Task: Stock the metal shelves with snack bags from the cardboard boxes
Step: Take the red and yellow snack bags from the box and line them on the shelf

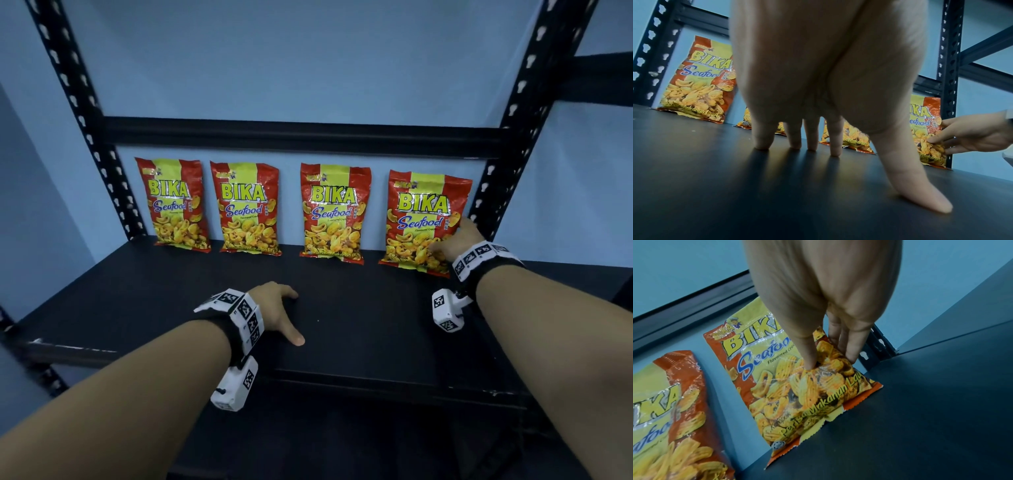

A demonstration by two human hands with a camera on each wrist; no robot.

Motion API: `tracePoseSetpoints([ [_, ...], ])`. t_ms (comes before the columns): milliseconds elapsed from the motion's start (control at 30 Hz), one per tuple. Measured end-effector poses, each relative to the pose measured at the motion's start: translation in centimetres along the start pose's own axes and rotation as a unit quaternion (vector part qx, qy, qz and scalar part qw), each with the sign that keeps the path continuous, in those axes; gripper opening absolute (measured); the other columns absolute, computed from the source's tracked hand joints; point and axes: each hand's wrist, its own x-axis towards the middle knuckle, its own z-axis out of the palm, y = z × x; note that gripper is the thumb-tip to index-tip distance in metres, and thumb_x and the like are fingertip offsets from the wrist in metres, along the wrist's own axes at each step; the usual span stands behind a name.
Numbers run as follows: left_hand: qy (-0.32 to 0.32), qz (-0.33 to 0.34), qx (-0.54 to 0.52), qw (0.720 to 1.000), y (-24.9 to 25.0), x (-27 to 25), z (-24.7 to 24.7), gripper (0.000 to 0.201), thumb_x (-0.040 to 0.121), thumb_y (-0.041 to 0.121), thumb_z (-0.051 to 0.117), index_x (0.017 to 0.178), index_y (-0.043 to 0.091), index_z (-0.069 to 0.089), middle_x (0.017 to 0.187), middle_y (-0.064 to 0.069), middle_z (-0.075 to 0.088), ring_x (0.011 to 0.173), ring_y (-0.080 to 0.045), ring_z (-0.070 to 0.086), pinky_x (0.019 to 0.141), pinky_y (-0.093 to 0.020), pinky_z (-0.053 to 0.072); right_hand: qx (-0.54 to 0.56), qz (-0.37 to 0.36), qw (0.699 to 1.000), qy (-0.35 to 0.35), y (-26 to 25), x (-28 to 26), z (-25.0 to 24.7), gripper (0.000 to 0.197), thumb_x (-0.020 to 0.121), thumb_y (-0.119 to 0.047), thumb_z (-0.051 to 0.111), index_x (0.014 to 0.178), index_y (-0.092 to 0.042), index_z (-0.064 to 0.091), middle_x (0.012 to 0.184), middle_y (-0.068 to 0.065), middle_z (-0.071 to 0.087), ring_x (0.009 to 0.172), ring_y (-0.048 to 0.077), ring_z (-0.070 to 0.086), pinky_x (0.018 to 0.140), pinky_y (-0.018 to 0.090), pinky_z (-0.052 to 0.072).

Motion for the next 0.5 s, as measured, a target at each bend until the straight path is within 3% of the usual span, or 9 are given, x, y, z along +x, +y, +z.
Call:
tracePoseSetpoints([
  [133, 0.003, -0.001, -0.002, 1.0, -0.3, 0.1, 0.2, 0.112, 0.057, 0.049, 0.098, 0.153, 0.031, 0.043, 0.155, 0.0, 0.037, 0.14, -0.025, 0.044, 0.113, -0.042, 0.042, -0.015, 0.007, 1.0, 0.021, -0.3, 1.8, 1.0, 0.067, 0.079, -0.012, 0.088, 0.134, -0.011, 0.05, 0.126, 0.013, 0.066, 0.111, 0.035, 0.065, 0.093, 0.042, 0.053],
  [267, 0.003, -0.003, -0.007, 1.0, -0.3, 0.2, 0.2, 0.111, 0.058, 0.047, 0.098, 0.153, 0.031, 0.043, 0.157, 0.001, 0.035, 0.141, -0.024, 0.043, 0.113, -0.04, 0.042, -0.048, 0.04, 0.997, 0.043, -0.7, 2.9, 1.2, 0.076, 0.08, -0.019, 0.088, 0.139, -0.008, 0.043, 0.123, 0.016, 0.063, 0.109, 0.038, 0.065, 0.079, 0.041, 0.054],
  [400, 0.007, 0.001, -0.002, 1.0, -0.4, 0.2, 0.3, 0.11, 0.059, 0.046, 0.098, 0.153, 0.031, 0.043, 0.156, 0.002, 0.036, 0.141, -0.024, 0.043, 0.113, -0.039, 0.042, -0.025, 0.081, 0.994, 0.062, -0.9, 3.0, 1.2, 0.091, 0.076, -0.024, 0.092, 0.144, -0.004, 0.035, 0.137, 0.022, 0.055, 0.121, 0.043, 0.06, 0.096, 0.053, 0.055],
  [500, 0.01, 0.003, 0.007, 1.0, -0.3, 0.1, 0.2, 0.11, 0.058, 0.046, 0.098, 0.153, 0.03, 0.043, 0.154, 0.002, 0.037, 0.14, -0.023, 0.044, 0.112, -0.037, 0.042, -0.015, 0.073, 0.993, 0.088, -0.8, 2.4, 1.5, 0.088, 0.073, -0.026, 0.093, 0.138, -0.003, 0.038, 0.132, 0.021, 0.057, 0.118, 0.04, 0.06, 0.094, 0.051, 0.056],
])
